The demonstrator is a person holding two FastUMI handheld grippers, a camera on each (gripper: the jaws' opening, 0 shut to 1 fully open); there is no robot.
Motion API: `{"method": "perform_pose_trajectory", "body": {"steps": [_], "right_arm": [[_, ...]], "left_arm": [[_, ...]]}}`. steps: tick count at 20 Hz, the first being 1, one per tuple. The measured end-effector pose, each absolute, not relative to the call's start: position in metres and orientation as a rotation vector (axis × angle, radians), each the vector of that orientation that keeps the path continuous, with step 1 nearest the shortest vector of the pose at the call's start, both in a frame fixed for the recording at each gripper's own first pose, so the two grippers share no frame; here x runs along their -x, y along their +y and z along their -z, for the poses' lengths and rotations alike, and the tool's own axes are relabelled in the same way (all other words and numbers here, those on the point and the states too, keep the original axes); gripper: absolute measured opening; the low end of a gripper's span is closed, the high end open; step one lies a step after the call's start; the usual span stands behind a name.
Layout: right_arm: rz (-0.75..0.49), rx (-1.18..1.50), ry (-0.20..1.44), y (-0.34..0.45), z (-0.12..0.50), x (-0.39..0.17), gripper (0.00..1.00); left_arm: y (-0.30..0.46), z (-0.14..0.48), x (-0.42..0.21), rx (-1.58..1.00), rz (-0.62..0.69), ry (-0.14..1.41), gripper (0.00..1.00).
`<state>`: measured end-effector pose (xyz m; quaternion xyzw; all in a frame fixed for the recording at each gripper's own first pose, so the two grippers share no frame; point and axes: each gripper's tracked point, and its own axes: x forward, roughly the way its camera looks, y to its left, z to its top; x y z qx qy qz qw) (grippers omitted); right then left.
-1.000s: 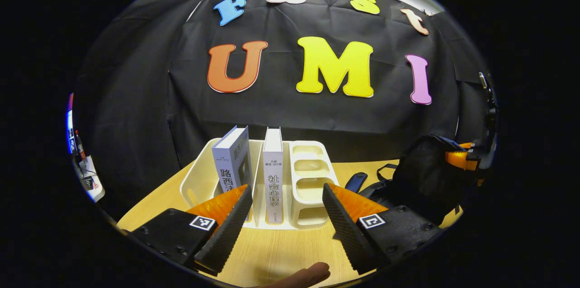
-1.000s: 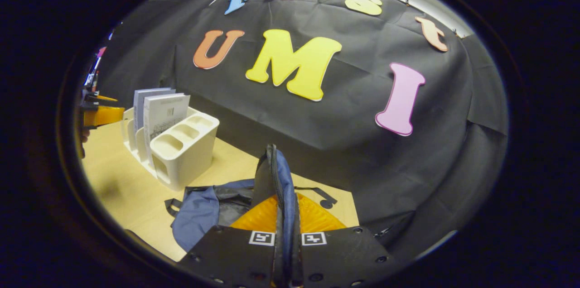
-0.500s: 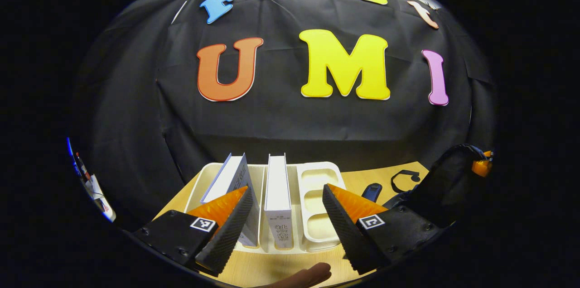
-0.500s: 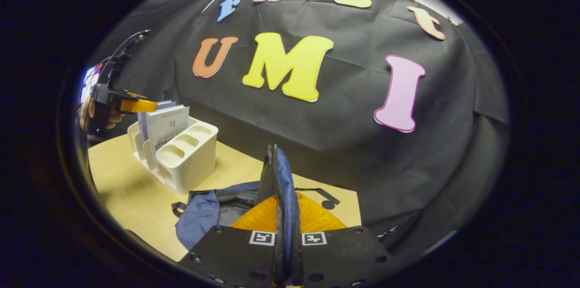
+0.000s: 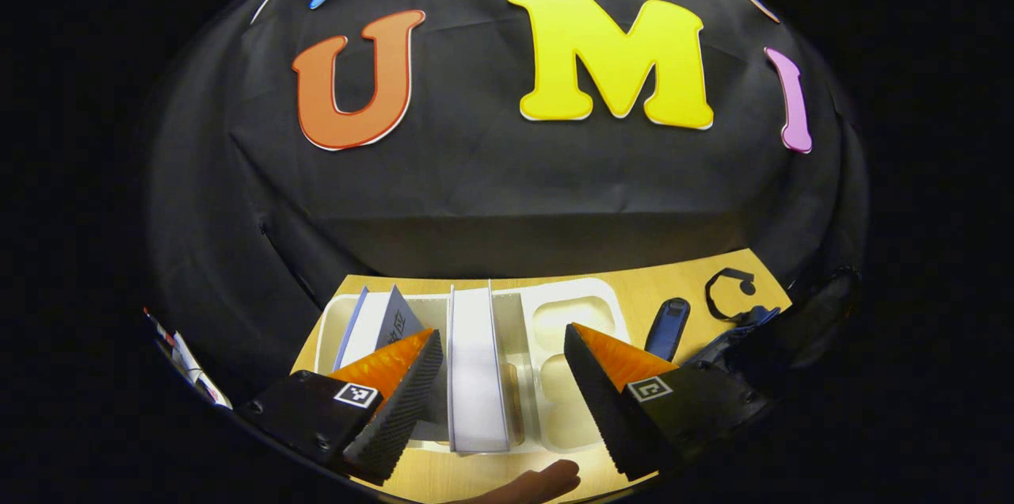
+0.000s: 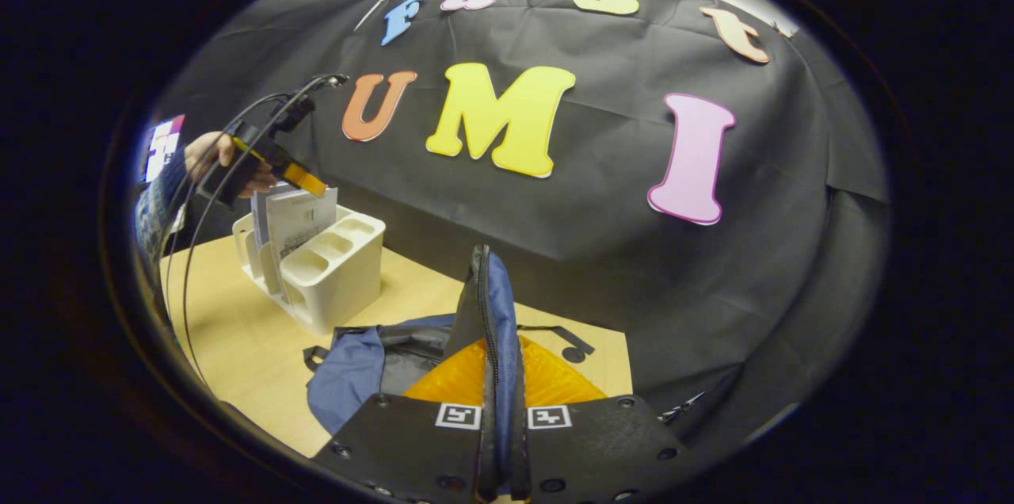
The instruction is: Open the schoolbag, grab two books from the bookshelf and put them into the schoolbag.
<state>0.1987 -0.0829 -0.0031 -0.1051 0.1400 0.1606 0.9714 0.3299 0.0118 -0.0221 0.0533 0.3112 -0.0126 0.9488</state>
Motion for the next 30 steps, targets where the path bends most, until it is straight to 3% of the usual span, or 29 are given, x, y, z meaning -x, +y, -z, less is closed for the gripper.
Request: {"method": "perform_pose_trajectory", "body": {"steps": [8,10,11,13,15,16,17,19,20,21,22,23,27,30], "right_arm": [[-0.333,0.178,0.281,-0.093,0.014,-0.199,0.07],[-0.339,0.153,0.278,-0.093,0.014,-0.196,0.07],[-0.337,0.145,0.275,-0.093,0.016,-0.196,0.07],[-0.339,0.131,0.277,-0.093,0.020,-0.194,0.07],[-0.331,0.124,0.272,-0.095,0.023,-0.192,0.07],[-0.330,0.109,0.267,-0.094,0.024,-0.191,0.07],[-0.337,0.093,0.268,-0.092,0.027,-0.187,0.07],[-0.338,0.081,0.265,-0.093,0.030,-0.185,0.07],[-0.339,0.078,0.267,-0.093,0.031,-0.185,0.07],[-0.339,0.073,0.268,-0.093,0.033,-0.185,0.07],[-0.340,0.074,0.270,-0.093,0.033,-0.186,0.07],[-0.340,0.076,0.270,-0.093,0.034,-0.186,0.07],[-0.339,0.079,0.274,-0.093,0.040,-0.189,0.07],[-0.338,0.070,0.281,-0.090,0.044,-0.190,0.06]], "left_arm": [[0.033,0.055,-0.338,-0.091,-0.021,0.836,0.94],[0.031,0.067,-0.331,-0.057,-0.021,0.915,0.90],[0.032,0.072,-0.329,-0.060,-0.025,0.943,0.82],[0.029,0.081,-0.322,-0.067,-0.014,1.013,0.80],[0.027,0.085,-0.324,-0.095,-0.007,1.042,0.70],[0.025,0.087,-0.325,-0.103,-0.001,1.051,0.72],[0.022,0.090,-0.320,-0.103,0.006,1.080,0.60],[0.021,0.094,-0.322,-0.110,0.019,1.091,0.50],[0.020,0.094,-0.322,-0.114,0.017,1.091,0.55],[0.018,0.093,-0.318,-0.119,0.019,1.103,0.48],[0.016,0.093,-0.315,-0.108,0.016,1.106,0.53],[0.016,0.092,-0.310,-0.090,0.005,1.110,0.47],[0.020,0.080,-0.289,-0.055,-0.031,1.112,0.50],[0.021,0.069,-0.266,-0.019,-0.028,1.109,0.47]]}}
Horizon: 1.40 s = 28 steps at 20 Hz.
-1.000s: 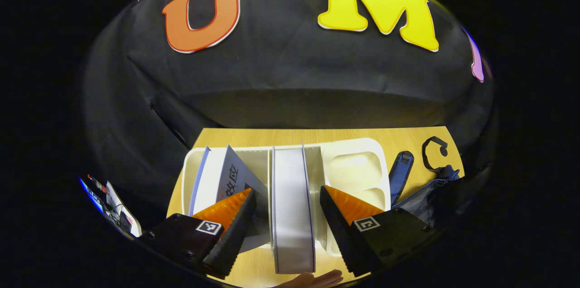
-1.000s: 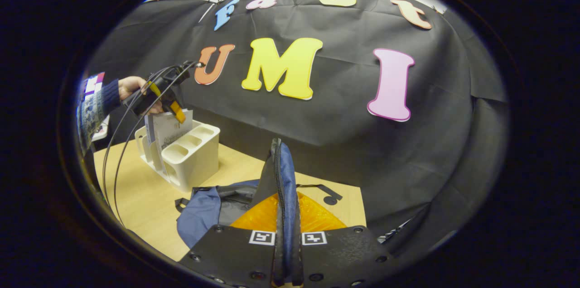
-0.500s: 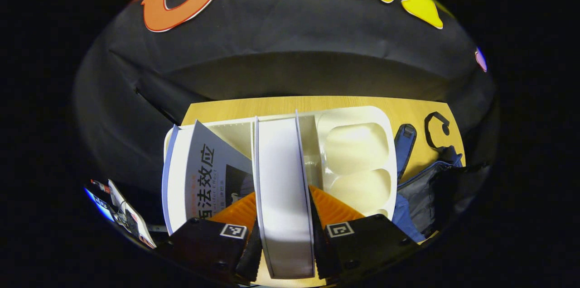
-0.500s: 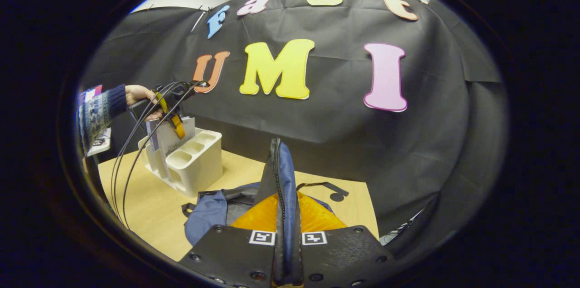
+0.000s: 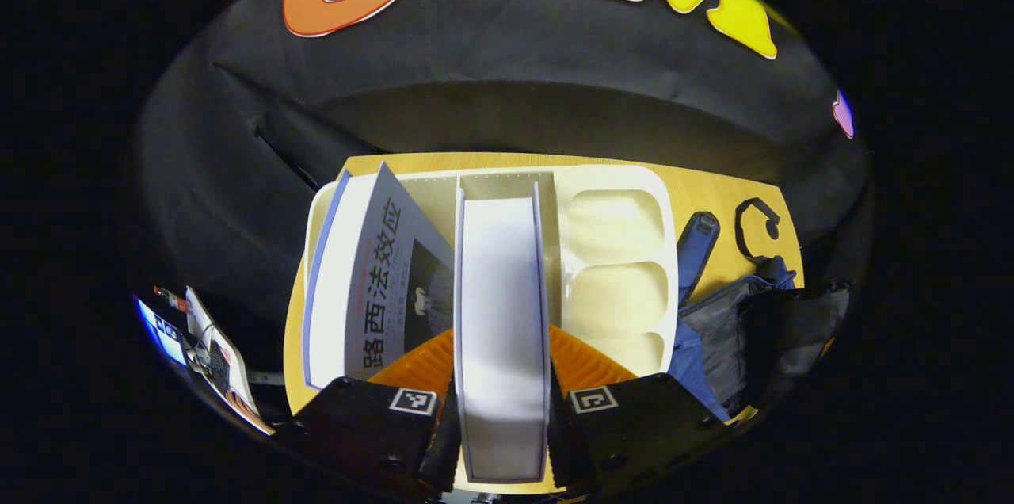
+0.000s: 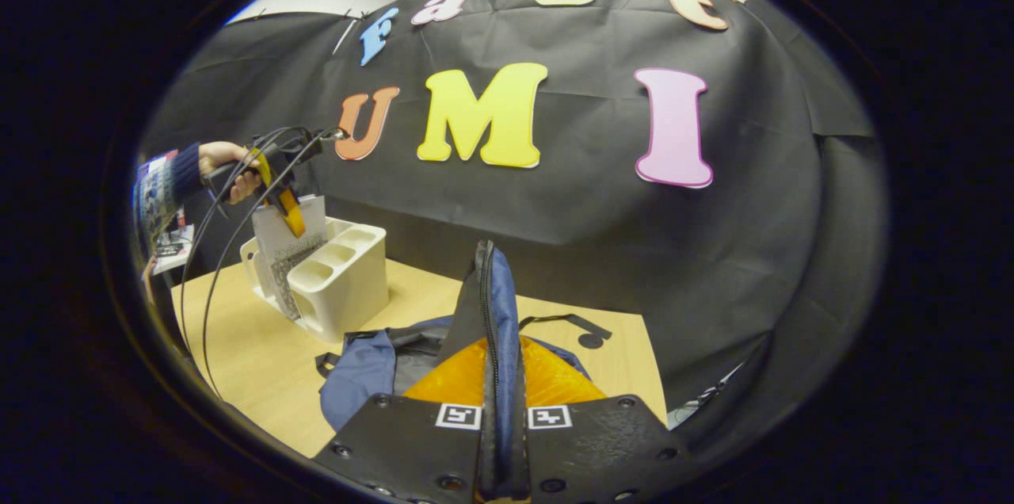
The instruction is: Open the schoolbag, grab two books from the bookshelf and put them into the schoolbag.
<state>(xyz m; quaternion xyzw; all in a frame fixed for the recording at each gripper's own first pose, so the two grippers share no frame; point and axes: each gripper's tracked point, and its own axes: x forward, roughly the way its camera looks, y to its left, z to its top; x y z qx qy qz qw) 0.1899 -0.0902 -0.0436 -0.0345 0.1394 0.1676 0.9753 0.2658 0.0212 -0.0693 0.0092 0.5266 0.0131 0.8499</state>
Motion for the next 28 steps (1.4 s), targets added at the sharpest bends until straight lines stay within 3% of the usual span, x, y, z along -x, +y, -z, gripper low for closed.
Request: {"method": "perform_pose_trajectory", "body": {"steps": [1,5,6,7,13,28], "right_arm": [[-0.339,0.070,0.285,-0.089,0.045,-0.190,0.07],[-0.341,0.064,0.294,-0.082,0.048,-0.193,0.06],[-0.343,0.056,0.297,-0.079,0.049,-0.194,0.07],[-0.340,0.050,0.302,-0.077,0.052,-0.196,0.06],[-0.336,0.042,0.323,-0.070,0.058,-0.200,0.06],[-0.257,0.072,0.408,-0.074,0.050,-0.209,0.06]], "left_arm": [[0.021,0.065,-0.257,-0.005,-0.029,1.105,0.51],[0.018,0.065,-0.213,0.097,-0.015,1.121,0.47],[0.017,0.066,-0.205,0.126,-0.010,1.117,0.51],[0.014,0.068,-0.195,0.158,-0.001,1.116,0.47],[0.016,0.076,-0.147,0.216,0.052,1.115,0.47],[-0.027,0.068,-0.089,0.427,0.238,1.025,0.47]]}}
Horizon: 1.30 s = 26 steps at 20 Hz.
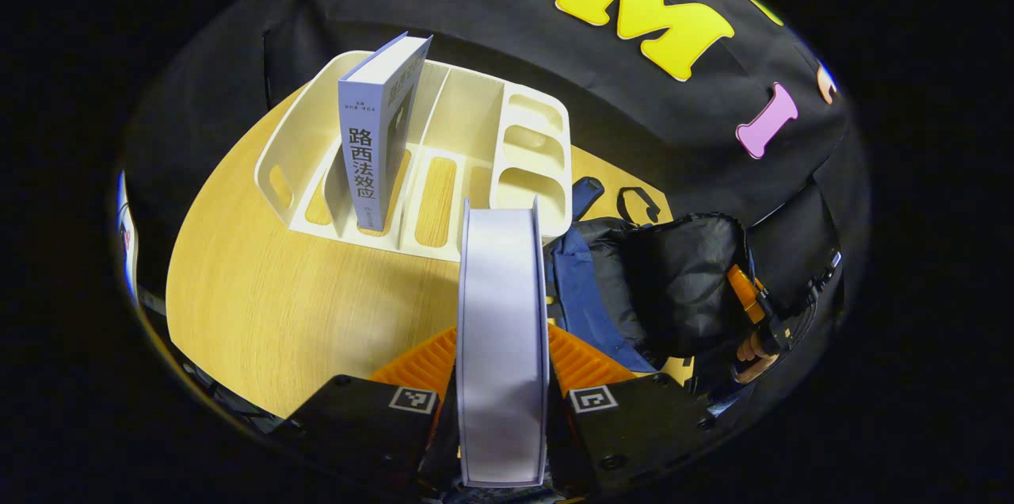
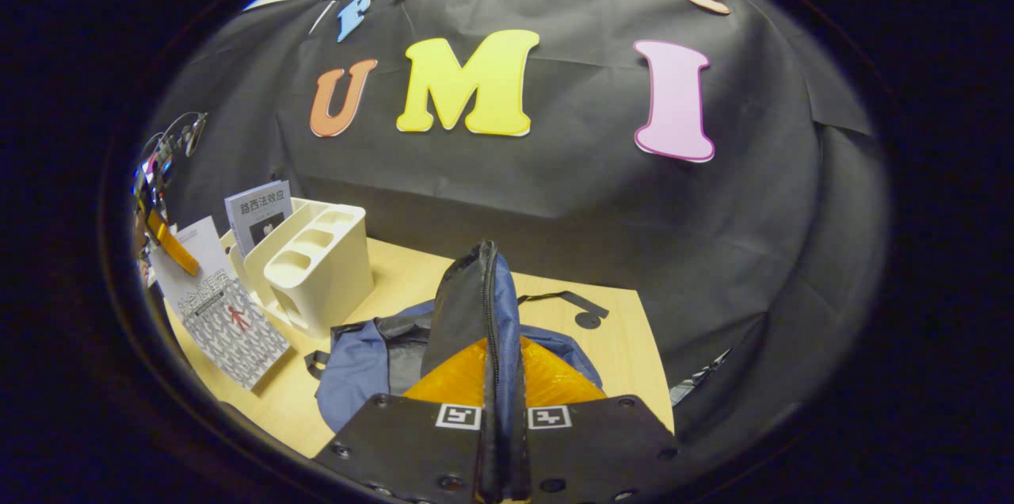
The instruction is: Open the schoolbag, grab two books from the bookshelf and put them into the schoolbag.
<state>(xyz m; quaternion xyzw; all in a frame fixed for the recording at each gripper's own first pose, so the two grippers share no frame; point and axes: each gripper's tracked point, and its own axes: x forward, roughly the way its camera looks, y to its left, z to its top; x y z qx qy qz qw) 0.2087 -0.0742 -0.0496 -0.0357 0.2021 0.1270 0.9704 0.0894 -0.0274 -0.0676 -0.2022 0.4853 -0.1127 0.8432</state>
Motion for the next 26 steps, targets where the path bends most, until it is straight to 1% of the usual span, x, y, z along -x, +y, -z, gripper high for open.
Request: {"method": "perform_pose_trajectory", "body": {"steps": [4,5,6,7,12,17,20,23,24,25,26], "right_arm": [[-0.249,0.060,0.404,-0.080,0.043,-0.211,0.07],[-0.252,0.064,0.404,-0.080,0.042,-0.211,0.07],[-0.254,0.067,0.402,-0.080,0.042,-0.211,0.06],[-0.255,0.068,0.403,-0.081,0.042,-0.212,0.06],[-0.262,0.055,0.403,-0.086,0.037,-0.217,0.06],[-0.278,0.070,0.382,-0.079,0.031,-0.213,0.06],[-0.288,0.047,0.370,-0.076,0.027,-0.212,0.06],[-0.295,0.042,0.356,-0.074,0.023,-0.209,0.06],[-0.297,0.043,0.349,-0.073,0.021,-0.210,0.06],[-0.297,0.043,0.344,-0.072,0.019,-0.208,0.06],[-0.311,0.041,0.342,-0.067,0.019,-0.207,0.06]], "left_arm": [[-0.045,0.065,-0.085,0.456,0.251,0.989,0.46],[-0.050,0.064,-0.084,0.470,0.253,0.981,0.51],[-0.057,0.063,-0.084,0.494,0.258,0.977,0.51],[-0.065,0.061,-0.084,0.519,0.268,0.970,0.47],[-0.104,0.053,-0.096,0.652,0.323,0.914,0.47],[-0.157,0.073,-0.107,0.814,0.357,0.890,0.47],[-0.193,0.078,-0.125,0.942,0.377,0.875,0.46],[-0.224,0.094,-0.143,1.017,0.379,0.867,0.47],[-0.234,0.101,-0.147,1.029,0.379,0.875,0.42],[-0.244,0.109,-0.152,1.042,0.373,0.879,0.47],[-0.254,0.113,-0.155,1.045,0.375,0.883,0.47]]}}
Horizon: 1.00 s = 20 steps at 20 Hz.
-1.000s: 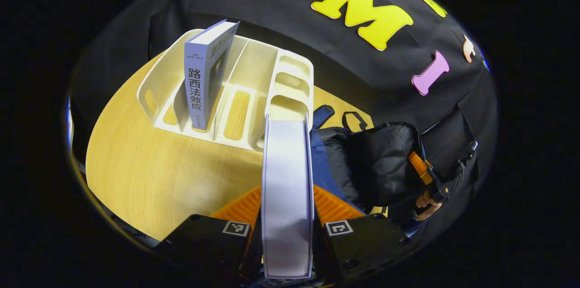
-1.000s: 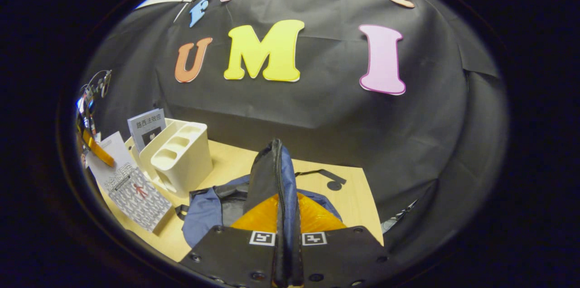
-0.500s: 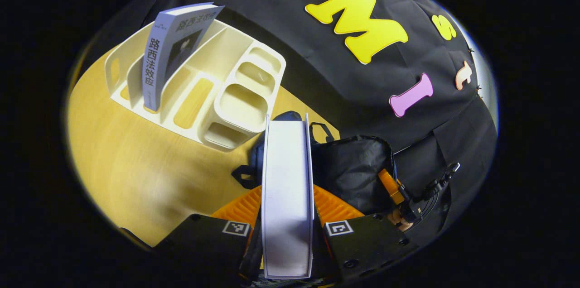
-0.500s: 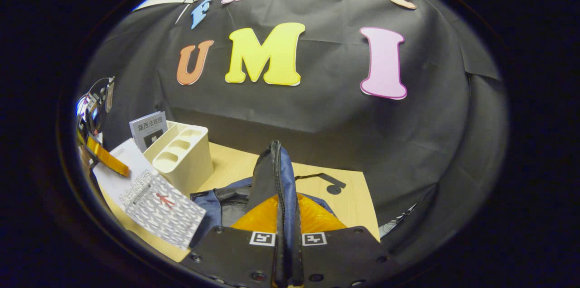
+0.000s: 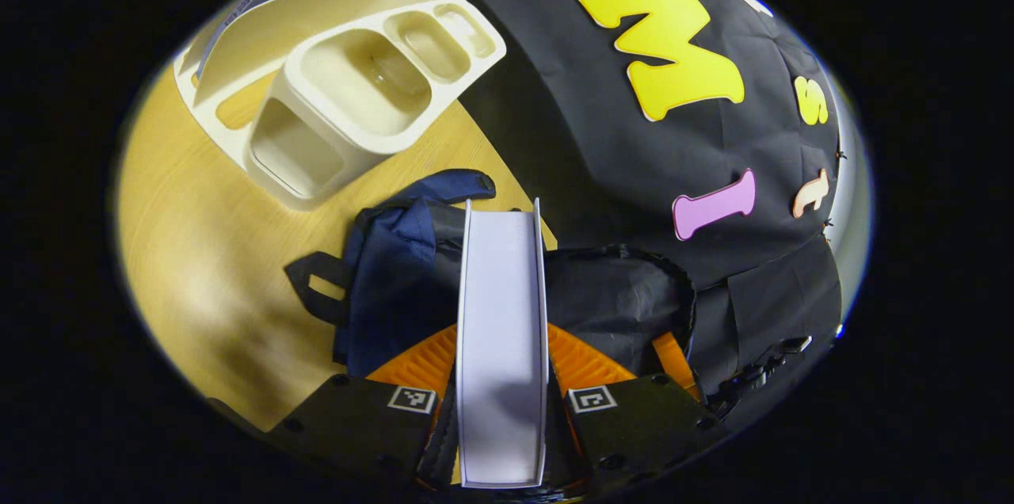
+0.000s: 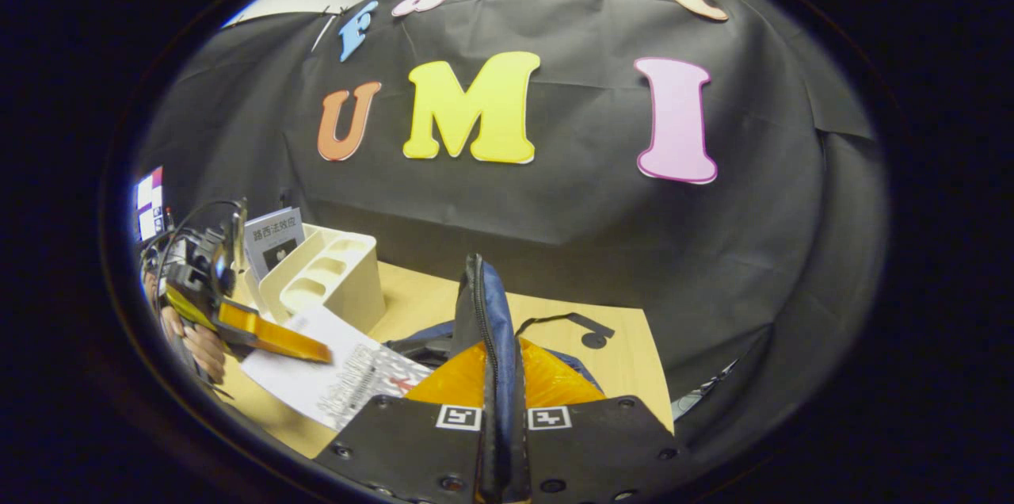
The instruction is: Open the schoolbag, grab two books from the bookshelf and put them into the schoolbag.
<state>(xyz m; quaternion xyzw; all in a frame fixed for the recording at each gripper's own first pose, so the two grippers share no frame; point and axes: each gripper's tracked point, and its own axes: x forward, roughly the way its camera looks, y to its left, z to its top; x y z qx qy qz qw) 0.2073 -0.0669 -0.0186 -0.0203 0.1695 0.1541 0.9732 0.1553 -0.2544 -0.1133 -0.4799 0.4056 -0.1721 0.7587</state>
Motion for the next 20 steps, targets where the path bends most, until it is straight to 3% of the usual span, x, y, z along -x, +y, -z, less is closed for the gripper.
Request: {"method": "perform_pose_trajectory", "body": {"steps": [14,15,17,18,19,20], "right_arm": [[-0.465,0.007,0.280,-0.008,-0.004,-0.188,0.07],[-0.474,0.012,0.274,-0.005,-0.006,-0.186,0.07],[-0.472,0.028,0.263,-0.003,-0.009,-0.185,0.06],[-0.464,0.035,0.260,-0.005,-0.010,-0.185,0.06],[-0.456,0.039,0.260,-0.006,-0.009,-0.186,0.06],[-0.429,0.050,0.256,-0.012,-0.008,-0.189,0.06]], "left_arm": [[-0.363,0.161,-0.189,1.045,0.425,0.781,0.47],[-0.372,0.164,-0.192,1.054,0.435,0.782,0.52],[-0.387,0.171,-0.194,1.082,0.441,0.793,0.52],[-0.388,0.172,-0.197,1.095,0.435,0.784,0.47],[-0.388,0.173,-0.196,1.088,0.434,0.782,0.52],[-0.385,0.176,-0.196,1.074,0.431,0.784,0.47]]}}
